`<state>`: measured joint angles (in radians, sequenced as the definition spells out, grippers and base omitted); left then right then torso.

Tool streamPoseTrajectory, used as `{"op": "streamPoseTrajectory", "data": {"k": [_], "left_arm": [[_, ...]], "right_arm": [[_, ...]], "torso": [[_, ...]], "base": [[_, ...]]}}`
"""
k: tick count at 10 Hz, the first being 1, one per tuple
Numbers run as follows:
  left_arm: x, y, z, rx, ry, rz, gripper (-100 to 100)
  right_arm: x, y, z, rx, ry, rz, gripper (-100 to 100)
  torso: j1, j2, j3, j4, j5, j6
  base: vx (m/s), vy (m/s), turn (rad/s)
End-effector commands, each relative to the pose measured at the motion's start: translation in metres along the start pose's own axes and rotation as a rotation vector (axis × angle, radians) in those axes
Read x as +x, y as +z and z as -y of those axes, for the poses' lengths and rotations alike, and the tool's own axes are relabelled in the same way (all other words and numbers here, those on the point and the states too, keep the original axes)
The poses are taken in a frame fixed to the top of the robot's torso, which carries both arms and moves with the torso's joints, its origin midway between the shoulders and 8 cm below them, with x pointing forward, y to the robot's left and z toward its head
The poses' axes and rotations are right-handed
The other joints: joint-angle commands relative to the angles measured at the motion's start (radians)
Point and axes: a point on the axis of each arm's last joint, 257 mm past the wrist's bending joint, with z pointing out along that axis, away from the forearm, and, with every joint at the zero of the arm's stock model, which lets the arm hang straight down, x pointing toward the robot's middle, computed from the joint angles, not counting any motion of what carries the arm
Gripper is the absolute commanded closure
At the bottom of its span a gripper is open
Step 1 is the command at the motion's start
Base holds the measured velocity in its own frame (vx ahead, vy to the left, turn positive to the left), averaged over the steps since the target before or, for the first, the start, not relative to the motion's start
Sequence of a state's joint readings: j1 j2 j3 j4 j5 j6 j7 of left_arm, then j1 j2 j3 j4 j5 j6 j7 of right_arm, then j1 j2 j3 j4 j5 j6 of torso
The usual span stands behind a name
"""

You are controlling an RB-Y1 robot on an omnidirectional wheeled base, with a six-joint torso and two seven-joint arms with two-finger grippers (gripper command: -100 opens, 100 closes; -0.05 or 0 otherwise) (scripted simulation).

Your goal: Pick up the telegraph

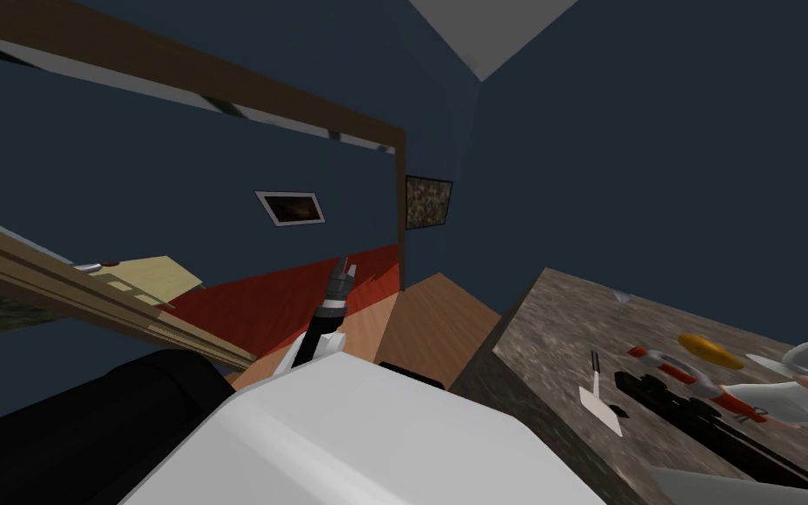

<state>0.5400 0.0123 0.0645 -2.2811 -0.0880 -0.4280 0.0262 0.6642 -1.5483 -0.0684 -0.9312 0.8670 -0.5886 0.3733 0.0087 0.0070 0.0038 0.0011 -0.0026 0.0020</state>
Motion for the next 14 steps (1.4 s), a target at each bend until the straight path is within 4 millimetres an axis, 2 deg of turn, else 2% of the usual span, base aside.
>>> {"op": "streamPoseTrajectory", "data": {"k": [1, 5, 9, 12, 14], "left_arm": [[0.000, 0.000, 0.000, 0.000, 0.000, 0.000, 0], [0.000, 0.000, 0.000, 0.000, 0.000, 0.000, 0], [0.000, 0.000, 0.000, 0.000, 0.000, 0.000, 0], [0.000, 0.000, 0.000, 0.000, 0.000, 0.000, 0], [0.000, 0.000, 0.000, 0.000, 0.001, 0.000, 0]], "right_arm": [[-0.002, -0.008, 0.013, 0.000, -0.007, -0.005, -100], [-0.002, -0.021, 0.015, -0.064, -0.010, -0.022, -100], [0.003, -0.031, 0.003, -0.150, -0.019, -0.050, -100], [0.007, -0.037, -0.015, -0.228, -0.027, -0.074, -100], [0.011, -0.040, -0.036, -0.300, -0.028, -0.094, -100]], "torso": [[0.000, 0.000, 0.000, 0.000, 0.000, 0.000], [-0.003, -0.010, -0.006, -0.003, -0.001, -0.001], [-0.008, -0.011, -0.006, -0.003, -0.002, -0.001], [-0.010, -0.013, -0.007, -0.003, -0.003, -0.001], [-0.012, -0.016, -0.009, -0.004, -0.003, -0.001]], "base": [[-0.016, 0.046, -0.044], [0.054, 0.037, -0.014], [0.069, -0.016, 0.000], [0.102, -0.052, 0.023], [0.157, -0.078, 0.045]]}}
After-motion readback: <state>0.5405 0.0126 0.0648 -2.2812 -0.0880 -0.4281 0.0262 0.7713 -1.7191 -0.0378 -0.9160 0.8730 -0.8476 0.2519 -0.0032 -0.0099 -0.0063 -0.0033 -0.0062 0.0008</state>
